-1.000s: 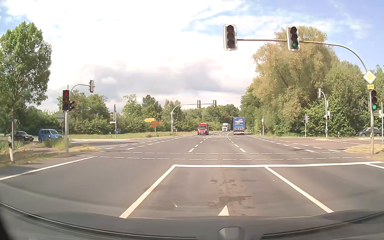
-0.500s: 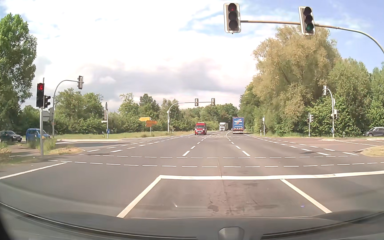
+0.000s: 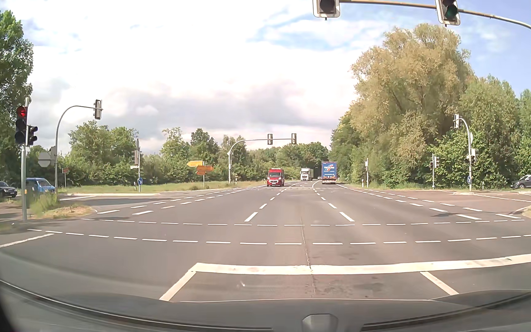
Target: Follow the waypoints while adhering to traffic rules and regulations
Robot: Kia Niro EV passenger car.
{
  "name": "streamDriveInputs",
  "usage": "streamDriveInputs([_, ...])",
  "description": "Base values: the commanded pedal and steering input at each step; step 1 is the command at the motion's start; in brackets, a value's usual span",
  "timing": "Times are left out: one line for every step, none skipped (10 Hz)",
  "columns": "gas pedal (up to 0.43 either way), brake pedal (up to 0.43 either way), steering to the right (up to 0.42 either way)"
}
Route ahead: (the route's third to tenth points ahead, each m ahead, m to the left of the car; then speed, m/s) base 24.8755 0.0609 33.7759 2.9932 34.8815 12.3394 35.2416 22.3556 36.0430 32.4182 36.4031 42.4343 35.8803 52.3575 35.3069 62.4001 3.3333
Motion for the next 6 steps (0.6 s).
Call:
streamDriveInputs([0.0, 0.28, 0.01])
streamDriveInputs([0.0, 0.293, 0.01])
streamDriveInputs([0.0, 0.305, 0.009])
streamDriveInputs([0.0, 0.305, 0.01])
streamDriveInputs([0.0, 0.311, 0.009])
streamDriveInputs([0.0, 0.311, 0.009])
